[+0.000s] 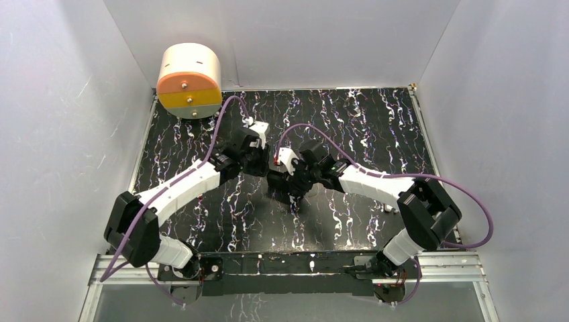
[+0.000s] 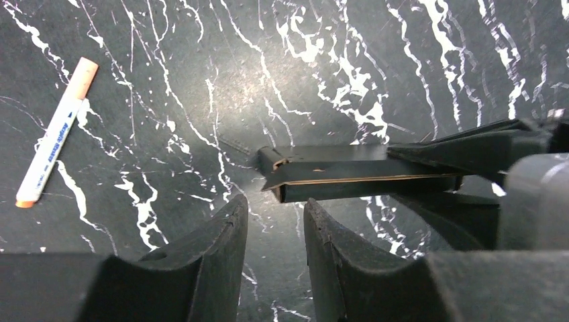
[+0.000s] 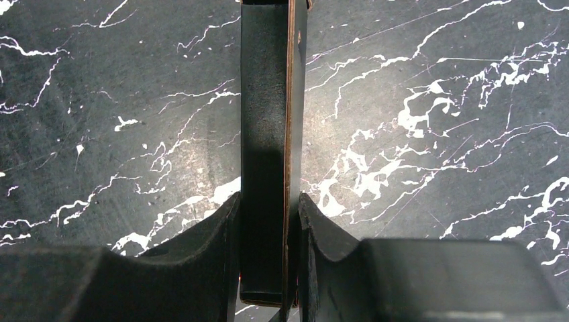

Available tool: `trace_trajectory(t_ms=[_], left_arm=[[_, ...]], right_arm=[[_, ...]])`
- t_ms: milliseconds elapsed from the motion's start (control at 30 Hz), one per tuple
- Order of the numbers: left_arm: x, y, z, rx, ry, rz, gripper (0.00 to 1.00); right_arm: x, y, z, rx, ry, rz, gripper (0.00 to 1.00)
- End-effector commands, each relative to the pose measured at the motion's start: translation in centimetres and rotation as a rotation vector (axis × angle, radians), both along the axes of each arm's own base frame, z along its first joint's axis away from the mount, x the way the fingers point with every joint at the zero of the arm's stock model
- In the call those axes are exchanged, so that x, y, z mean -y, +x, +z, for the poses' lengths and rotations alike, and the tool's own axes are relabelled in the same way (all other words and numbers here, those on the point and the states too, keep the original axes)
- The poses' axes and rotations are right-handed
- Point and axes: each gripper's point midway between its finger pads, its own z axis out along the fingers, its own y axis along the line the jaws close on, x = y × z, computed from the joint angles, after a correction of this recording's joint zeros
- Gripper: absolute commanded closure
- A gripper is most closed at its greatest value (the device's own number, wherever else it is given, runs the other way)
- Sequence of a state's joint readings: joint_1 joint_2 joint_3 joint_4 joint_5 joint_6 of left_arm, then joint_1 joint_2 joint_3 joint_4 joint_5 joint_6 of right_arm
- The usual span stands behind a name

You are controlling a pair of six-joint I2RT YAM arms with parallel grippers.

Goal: Fold the paper box
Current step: Close the paper box at the center of the board.

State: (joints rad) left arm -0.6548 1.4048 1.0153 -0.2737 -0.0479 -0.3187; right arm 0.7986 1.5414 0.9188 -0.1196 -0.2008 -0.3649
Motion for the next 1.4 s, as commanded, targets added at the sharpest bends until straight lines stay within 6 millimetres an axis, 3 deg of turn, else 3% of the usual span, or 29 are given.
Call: trace_trajectory(t_ms=[0,567,733,1100,1367], left_arm=[[-0.5,0.0,0.3,-0.002,0.038,-0.134,0.67],[1.7,-1.0,0.1,-0.041,-0.082,-0.392,0.75],[1.3,-1.0,-1.1,-0.070,-0.047,-0.388,0.78],[1.9,-0.8,-0.1,-0.085,-0.098,-0.342,1.00],[1.9,-0.9,-0.3,-0.079,-0.056,-0.220,1.00]], right_arm=[[-0.9,0.0,1.5,0.017,0.044,0.040,0.63],[-1.1,-0.3,2.0,0.014,0.069,0.065,0.63],[-1.1,-0.3,1.9,0.015,0.073,0.065,0.63],[-1.3,-0.4,1.5,0.000,0.077,0.064,0.64],[-1.3,-0.4,1.6,-0.007,0.077,0.059,0.64]])
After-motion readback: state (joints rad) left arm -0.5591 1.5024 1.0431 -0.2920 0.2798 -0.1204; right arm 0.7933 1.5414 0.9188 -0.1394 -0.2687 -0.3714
